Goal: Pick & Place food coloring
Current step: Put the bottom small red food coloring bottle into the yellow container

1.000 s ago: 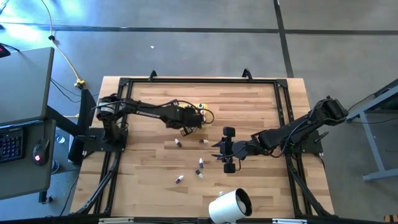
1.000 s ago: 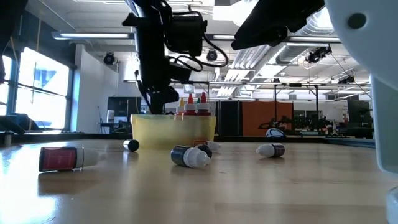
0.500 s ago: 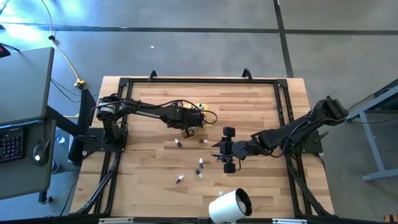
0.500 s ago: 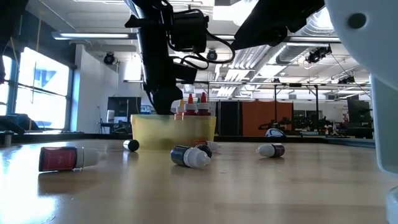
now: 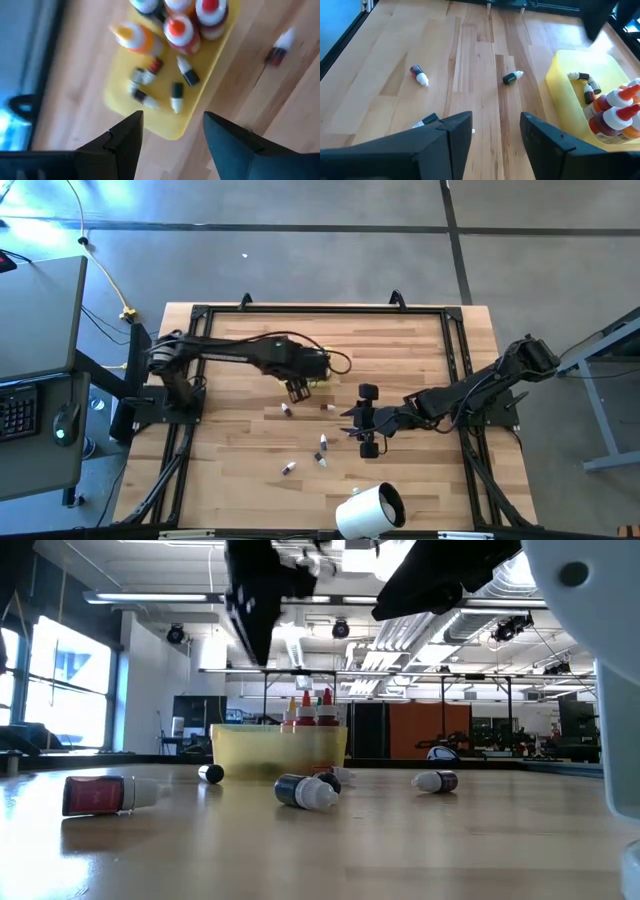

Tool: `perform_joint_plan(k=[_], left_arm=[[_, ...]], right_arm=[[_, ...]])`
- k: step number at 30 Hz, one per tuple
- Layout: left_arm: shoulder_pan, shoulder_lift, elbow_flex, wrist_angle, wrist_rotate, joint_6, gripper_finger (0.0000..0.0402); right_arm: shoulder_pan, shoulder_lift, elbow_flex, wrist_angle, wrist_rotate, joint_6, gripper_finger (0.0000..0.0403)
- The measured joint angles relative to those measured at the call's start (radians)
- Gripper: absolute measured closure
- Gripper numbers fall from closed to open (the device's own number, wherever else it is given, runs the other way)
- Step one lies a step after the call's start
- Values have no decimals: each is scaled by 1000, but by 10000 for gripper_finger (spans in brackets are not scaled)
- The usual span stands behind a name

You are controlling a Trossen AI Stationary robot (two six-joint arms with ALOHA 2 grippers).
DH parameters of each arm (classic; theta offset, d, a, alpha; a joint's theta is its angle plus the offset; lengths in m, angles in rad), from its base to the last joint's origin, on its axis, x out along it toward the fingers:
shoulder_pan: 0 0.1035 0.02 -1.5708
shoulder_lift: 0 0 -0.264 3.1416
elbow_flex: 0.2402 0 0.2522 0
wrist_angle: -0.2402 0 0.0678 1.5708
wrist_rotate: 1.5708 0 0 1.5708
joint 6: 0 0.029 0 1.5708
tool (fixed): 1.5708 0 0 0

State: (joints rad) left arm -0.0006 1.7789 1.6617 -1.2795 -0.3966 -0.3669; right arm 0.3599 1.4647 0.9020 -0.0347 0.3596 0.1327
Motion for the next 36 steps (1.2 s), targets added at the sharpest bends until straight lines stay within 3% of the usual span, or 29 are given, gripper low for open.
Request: perform_joint_plan(k=[5,10,14,18,20,24,36], left_arm=[[-132,-141,-1,-90,-73,-128,199],[-345,-276,-159,13,-154,-252,199],[-504,-341,-384,368,-162,-345,199],[-596,-337,-576,736,-130,-393,199],[-607,-315,-648,912,-72,-440,199],[-602,-280,-745,1074,10,-546,199],[-603,-151,-760,1053,76,-558,199]], right_arm=[[0,0,0,-24,0,43,242],[0,6,0,-34,0,51,242],[0,12,0,-35,-3,54,242],[0,21,0,-23,2,52,242],[0,22,0,-20,7,50,242],[-6,26,0,-12,5,46,242],[-6,26,0,2,5,46,242]])
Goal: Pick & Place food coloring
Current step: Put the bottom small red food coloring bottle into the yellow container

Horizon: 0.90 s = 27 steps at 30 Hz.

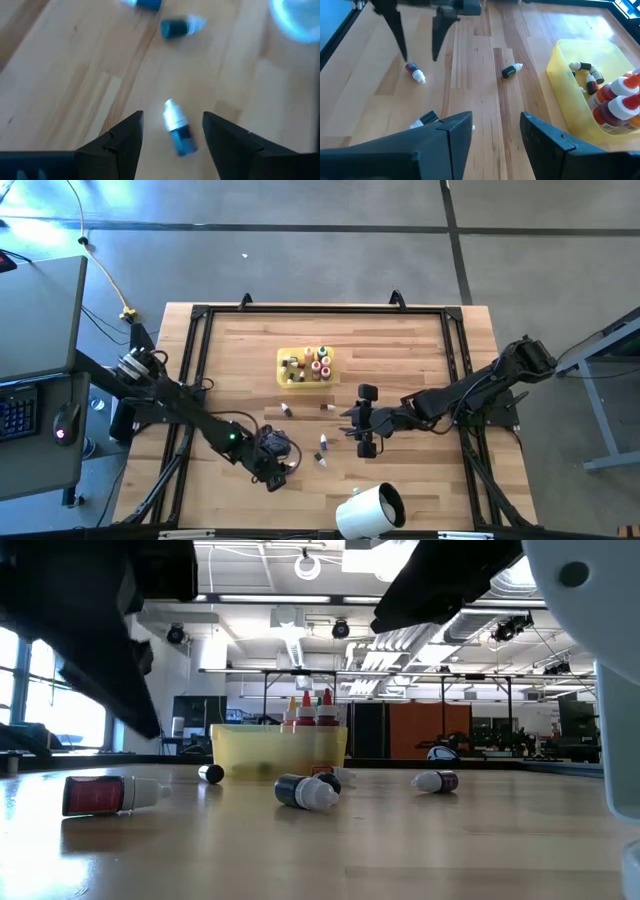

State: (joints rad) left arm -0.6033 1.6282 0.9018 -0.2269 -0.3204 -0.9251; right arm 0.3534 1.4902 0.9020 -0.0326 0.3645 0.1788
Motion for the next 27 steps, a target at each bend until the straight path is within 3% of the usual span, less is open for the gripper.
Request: perform_joint_plan(k=[11,27], left_arm=[[-7,133,1,75,18,57,199],[-5,143,-2,134,18,74,199]], right_arm=[[0,0,0,0,7,-3,242],[0,0,0,-1,7,-4,242]])
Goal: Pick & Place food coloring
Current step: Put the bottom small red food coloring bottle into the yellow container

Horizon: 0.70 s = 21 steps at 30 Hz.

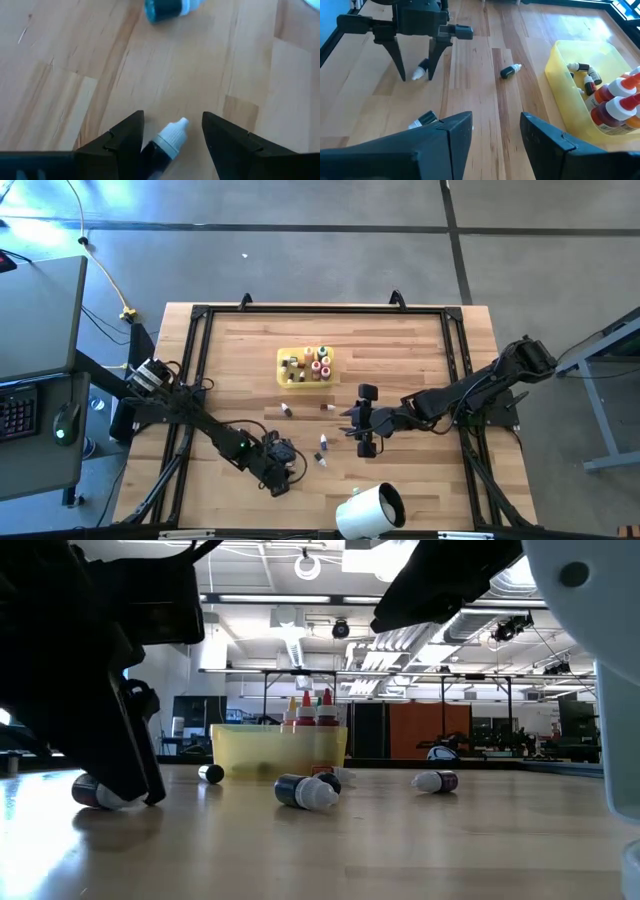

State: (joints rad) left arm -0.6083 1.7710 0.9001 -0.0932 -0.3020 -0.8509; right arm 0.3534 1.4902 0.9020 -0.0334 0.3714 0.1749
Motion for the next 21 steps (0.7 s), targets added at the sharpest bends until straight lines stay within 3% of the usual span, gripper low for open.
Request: perform_joint_plan(k=[6,12,17,21], left_arm=[[0,0,3,-33,17,128,199],[-1,-1,3,-63,21,349,199],[0,-2,4,-79,16,370,202],[0,-2,3,-85,7,369,226]], right_arm=[[0,0,0,0,0,0,242],[0,0,0,0,0,0,242],[0,0,0,0,0,0,242],[0,0,0,0,0,0,242]])
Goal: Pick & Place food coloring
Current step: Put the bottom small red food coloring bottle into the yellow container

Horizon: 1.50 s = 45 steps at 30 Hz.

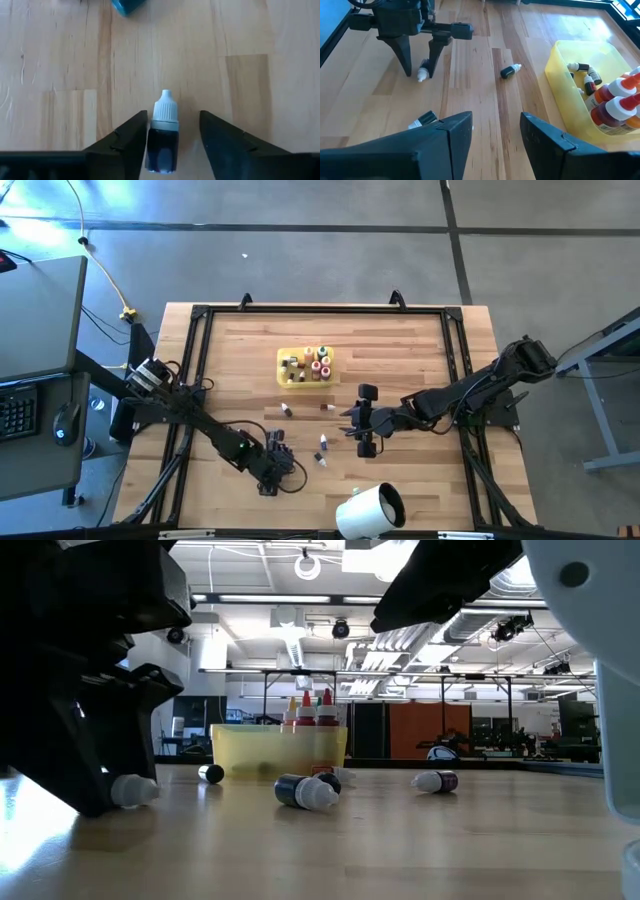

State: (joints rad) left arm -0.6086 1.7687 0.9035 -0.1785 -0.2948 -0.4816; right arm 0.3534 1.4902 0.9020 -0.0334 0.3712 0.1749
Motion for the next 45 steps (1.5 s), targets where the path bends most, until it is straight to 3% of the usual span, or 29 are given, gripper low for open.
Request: perform_joint_plan(k=[6,11,19,22,26,29,36,41,45], left_arm=[[-2,0,-2,-5,-67,0,285],[0,4,-4,-22,-200,4,319],[46,1,-4,-20,-644,136,319],[119,-9,0,-4,-785,258,316],[256,-13,-1,-7,-894,373,315],[357,-15,-1,-6,-865,380,315],[494,-19,38,18,-575,346,314],[498,-14,115,-97,-532,346,305],[497,-14,187,-222,-512,347,268]], right_arm=[[0,0,0,0,0,0,242],[0,0,0,0,0,0,242],[0,0,0,0,0,0,242],[0,0,0,0,0,0,242],[0,0,0,-2,0,0,242],[0,0,0,-4,-2,0,242],[0,0,0,-7,-7,0,242],[0,0,0,-8,-7,0,242],[0,0,0,-9,-7,0,242]])
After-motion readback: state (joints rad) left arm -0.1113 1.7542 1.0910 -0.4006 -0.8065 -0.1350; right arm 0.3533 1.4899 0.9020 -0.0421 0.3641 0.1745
